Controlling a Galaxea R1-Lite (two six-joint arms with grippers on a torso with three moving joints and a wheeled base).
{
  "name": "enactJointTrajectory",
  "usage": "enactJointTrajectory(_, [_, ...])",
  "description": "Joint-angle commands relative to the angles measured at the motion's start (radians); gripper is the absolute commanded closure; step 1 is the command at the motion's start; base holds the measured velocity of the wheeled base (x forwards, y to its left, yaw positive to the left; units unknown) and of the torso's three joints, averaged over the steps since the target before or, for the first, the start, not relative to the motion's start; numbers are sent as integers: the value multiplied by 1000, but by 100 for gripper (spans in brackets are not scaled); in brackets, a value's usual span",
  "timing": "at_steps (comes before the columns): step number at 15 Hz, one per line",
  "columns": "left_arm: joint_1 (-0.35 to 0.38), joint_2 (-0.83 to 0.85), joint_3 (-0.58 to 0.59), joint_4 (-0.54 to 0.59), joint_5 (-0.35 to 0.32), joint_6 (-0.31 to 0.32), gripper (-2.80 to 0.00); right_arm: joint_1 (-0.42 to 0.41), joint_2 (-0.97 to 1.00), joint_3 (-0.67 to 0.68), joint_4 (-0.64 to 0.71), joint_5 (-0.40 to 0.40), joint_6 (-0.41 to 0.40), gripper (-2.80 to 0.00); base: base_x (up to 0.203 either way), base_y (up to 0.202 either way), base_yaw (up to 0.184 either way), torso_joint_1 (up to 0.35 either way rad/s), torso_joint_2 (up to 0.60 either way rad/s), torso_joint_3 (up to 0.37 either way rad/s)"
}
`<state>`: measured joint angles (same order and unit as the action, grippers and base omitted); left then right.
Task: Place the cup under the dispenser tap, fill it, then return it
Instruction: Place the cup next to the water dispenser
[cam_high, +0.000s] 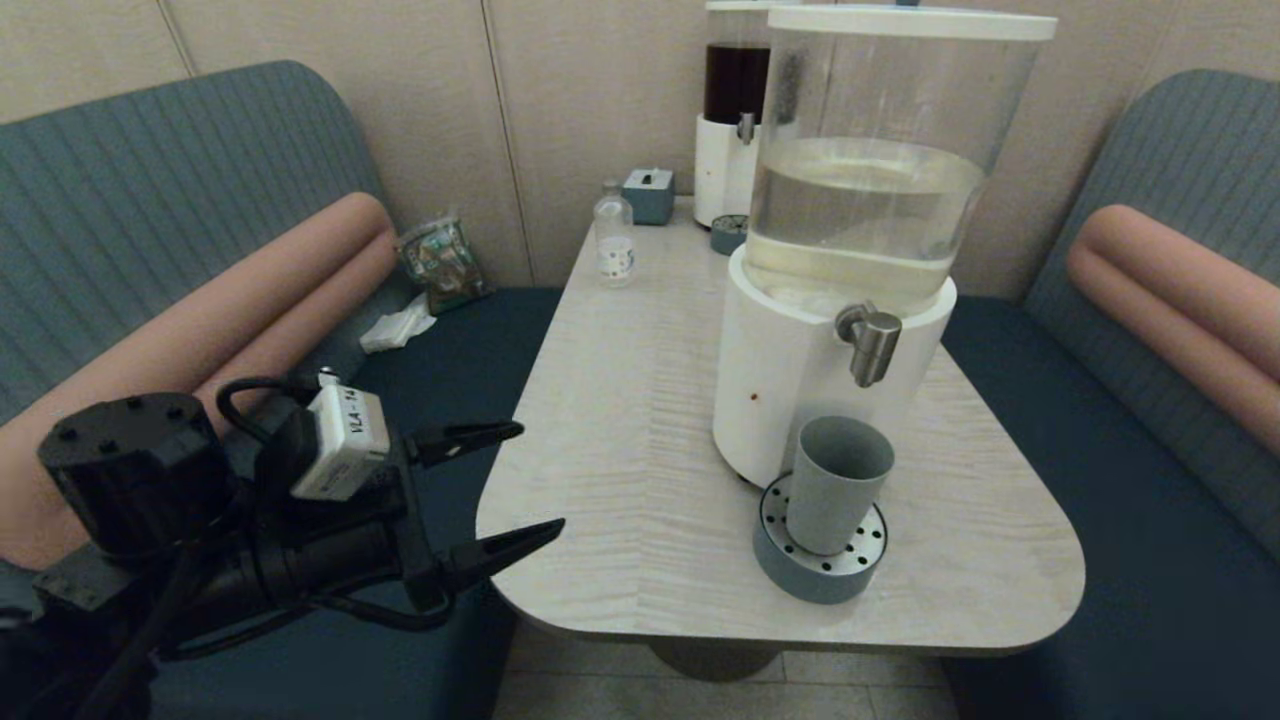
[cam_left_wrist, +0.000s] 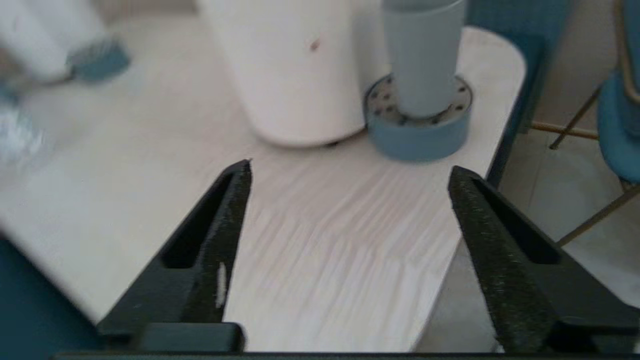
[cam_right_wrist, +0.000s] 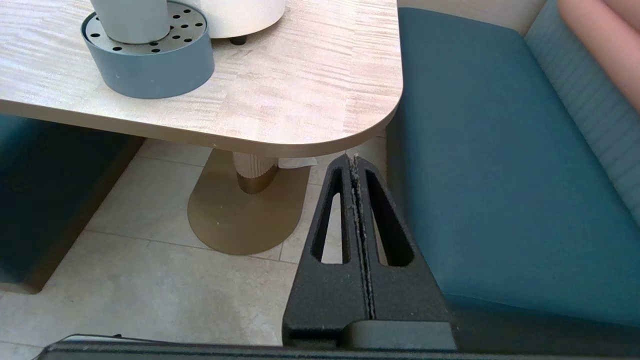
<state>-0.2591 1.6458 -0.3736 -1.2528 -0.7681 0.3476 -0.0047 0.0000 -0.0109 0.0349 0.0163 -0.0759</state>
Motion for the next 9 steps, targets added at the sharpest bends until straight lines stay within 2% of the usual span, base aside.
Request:
enactJointTrajectory(1, [-59, 56, -47, -9, -3, 7, -280, 0, -2, 0, 0, 1, -1, 0, 0, 0, 0, 0, 0, 0])
enactJointTrajectory(4, [-183, 165, -145, -12, 23, -1, -280, 0, -2, 0, 0, 1, -1, 0, 0, 0, 0, 0, 0, 0])
enactJointTrajectory(9, [-329, 337, -293, -35, 83, -60, -280, 0, -2, 0, 0, 1, -1, 0, 0, 0, 0, 0, 0, 0])
